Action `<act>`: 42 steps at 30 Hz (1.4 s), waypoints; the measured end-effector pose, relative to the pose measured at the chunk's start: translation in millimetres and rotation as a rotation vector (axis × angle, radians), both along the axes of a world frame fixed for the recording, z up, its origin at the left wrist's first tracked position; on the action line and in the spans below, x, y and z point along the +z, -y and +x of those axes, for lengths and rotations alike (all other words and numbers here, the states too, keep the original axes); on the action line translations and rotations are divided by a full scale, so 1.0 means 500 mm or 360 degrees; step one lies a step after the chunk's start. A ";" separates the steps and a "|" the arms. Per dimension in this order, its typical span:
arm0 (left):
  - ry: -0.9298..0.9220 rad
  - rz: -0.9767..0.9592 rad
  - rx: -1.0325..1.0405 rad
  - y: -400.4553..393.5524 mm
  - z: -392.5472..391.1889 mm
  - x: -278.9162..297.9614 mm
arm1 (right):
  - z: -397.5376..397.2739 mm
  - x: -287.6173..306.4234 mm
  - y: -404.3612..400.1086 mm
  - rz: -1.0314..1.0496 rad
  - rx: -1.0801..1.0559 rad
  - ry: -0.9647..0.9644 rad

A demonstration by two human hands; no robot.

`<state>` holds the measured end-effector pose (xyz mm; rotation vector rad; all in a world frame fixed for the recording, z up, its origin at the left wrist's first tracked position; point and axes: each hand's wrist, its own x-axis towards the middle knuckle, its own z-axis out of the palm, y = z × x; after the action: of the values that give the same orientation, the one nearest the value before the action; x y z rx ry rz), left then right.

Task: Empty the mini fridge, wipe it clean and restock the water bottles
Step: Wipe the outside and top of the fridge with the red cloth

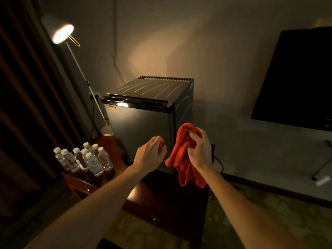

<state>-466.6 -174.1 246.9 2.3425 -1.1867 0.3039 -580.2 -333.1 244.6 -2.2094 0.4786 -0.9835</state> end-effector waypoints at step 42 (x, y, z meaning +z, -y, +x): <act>-0.0227 -0.0148 0.0745 0.137 0.160 -0.218 | 0.303 -0.296 0.109 0.0149 0.0259 0.0180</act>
<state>-386.6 -242.7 137.9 2.4880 -0.5359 0.3332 -428.4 -387.7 96.6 -2.0612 0.2829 -0.9726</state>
